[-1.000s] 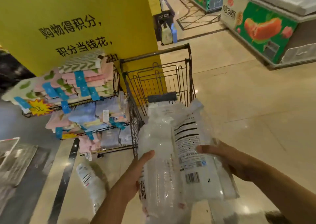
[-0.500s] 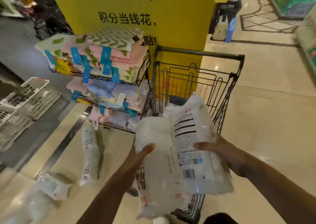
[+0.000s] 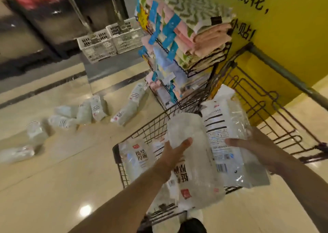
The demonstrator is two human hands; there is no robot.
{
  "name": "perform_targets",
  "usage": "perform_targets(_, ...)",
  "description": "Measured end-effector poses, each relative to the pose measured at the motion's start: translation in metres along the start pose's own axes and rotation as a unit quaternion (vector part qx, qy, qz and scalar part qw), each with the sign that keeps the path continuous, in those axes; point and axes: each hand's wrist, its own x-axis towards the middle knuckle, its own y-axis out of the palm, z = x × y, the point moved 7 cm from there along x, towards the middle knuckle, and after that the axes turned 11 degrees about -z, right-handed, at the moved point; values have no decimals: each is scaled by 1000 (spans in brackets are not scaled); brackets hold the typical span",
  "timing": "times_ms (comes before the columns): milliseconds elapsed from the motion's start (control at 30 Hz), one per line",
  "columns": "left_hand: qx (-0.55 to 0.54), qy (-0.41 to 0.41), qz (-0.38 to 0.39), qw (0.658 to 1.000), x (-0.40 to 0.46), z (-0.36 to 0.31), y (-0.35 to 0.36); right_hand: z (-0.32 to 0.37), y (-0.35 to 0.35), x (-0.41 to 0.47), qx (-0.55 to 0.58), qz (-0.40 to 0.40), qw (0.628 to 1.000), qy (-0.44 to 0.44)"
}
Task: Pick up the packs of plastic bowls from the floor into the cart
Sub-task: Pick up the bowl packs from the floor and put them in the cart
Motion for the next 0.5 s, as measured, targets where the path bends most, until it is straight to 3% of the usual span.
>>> perform_targets(167, -53, -22, -2, 998, -9, -10, 41, 7, -43, 27, -81, -17, 995, -54)
perform_targets(333, 4, -81, 64, 995, -18, 7, 63, -1, -60, 51, -276, -151, 944, -103)
perform_targets(500, 14, -121, 64, 990, -20, 39, 64, -31, -11, 53, -327, -88, 936, -96)
